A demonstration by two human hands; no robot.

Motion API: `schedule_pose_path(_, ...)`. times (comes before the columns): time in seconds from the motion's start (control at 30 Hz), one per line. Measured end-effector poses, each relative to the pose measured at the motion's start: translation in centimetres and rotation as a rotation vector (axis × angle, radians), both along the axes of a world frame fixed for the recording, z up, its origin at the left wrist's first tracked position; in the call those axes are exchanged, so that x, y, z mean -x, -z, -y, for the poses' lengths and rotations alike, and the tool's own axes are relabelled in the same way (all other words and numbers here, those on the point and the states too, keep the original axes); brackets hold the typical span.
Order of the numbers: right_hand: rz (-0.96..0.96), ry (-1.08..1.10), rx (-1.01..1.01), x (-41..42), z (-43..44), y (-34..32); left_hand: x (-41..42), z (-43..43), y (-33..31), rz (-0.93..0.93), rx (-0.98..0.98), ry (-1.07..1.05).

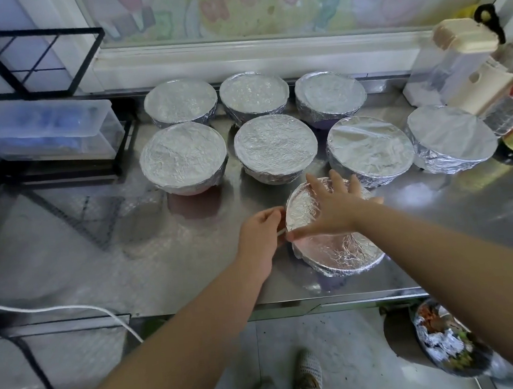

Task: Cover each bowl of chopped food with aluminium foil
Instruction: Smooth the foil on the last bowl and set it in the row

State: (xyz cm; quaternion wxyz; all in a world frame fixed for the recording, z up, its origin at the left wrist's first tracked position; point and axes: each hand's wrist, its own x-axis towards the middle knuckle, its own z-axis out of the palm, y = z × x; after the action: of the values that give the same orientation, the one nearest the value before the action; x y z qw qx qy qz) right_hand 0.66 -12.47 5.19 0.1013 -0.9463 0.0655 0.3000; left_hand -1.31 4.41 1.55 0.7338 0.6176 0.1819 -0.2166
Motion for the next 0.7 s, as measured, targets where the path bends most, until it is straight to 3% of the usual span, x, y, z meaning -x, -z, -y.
schedule_pose_path(0.13, 0.012, -0.003, 0.013, 0.1, 0.0, 0.1, 1.9, 0.4, -0.8, 0.052, 0.021, 0.052)
schedule_pose_path(0.37, 0.014, 0.004, 0.017, 0.4, -0.3, -0.2, 0.1, 0.7, -4.3, -0.126, 0.168, 0.120)
schedule_pose_path(0.57, 0.016, 0.020, 0.020, 1.1, -0.8, -1.4, -2.7, 0.2, -7.0, -0.280, 0.056, 0.323)
schedule_pose_path(0.7, 0.015, 0.013, 0.035, 1.1, -0.8, -1.4, -3.7, 0.7, -7.5, -0.289, -0.045, 0.435)
